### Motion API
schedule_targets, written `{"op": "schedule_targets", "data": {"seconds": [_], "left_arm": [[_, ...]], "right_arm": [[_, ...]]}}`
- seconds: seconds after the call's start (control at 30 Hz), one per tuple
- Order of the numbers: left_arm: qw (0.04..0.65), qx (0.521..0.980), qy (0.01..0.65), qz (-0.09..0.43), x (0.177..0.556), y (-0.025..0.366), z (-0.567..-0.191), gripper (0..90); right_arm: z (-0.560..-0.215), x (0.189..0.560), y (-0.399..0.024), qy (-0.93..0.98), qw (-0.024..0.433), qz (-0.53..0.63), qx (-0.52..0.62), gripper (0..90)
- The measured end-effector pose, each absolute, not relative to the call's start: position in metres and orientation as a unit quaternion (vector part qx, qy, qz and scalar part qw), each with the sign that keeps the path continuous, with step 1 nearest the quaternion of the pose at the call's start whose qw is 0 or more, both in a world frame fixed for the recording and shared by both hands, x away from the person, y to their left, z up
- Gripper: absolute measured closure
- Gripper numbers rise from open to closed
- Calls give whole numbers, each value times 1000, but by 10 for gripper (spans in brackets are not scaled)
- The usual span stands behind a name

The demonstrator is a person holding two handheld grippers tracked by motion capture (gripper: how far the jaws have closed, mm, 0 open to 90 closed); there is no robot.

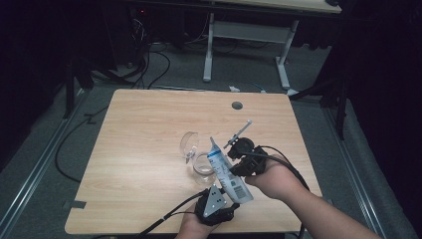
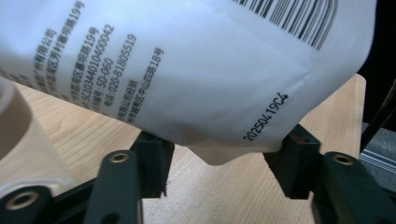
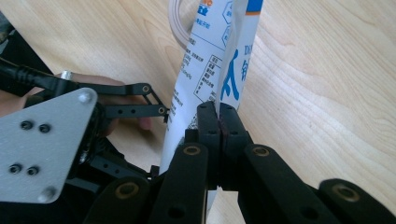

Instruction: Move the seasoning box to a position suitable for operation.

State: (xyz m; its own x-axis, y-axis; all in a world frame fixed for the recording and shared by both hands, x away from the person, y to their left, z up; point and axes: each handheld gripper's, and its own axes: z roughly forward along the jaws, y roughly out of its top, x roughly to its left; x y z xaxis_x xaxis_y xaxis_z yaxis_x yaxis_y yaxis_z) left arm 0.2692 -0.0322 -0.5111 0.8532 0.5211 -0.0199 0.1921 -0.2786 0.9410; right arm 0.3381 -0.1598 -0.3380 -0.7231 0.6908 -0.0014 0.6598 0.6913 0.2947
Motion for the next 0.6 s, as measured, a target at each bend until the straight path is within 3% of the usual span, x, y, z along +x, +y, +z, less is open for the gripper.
{"op": "schedule_targets", "data": {"seconds": [0.6], "left_arm": [[551,780,246,163,267,-29,-507,548]], "right_arm": [[-341,346,-152,918,60,149,363,897]]}}
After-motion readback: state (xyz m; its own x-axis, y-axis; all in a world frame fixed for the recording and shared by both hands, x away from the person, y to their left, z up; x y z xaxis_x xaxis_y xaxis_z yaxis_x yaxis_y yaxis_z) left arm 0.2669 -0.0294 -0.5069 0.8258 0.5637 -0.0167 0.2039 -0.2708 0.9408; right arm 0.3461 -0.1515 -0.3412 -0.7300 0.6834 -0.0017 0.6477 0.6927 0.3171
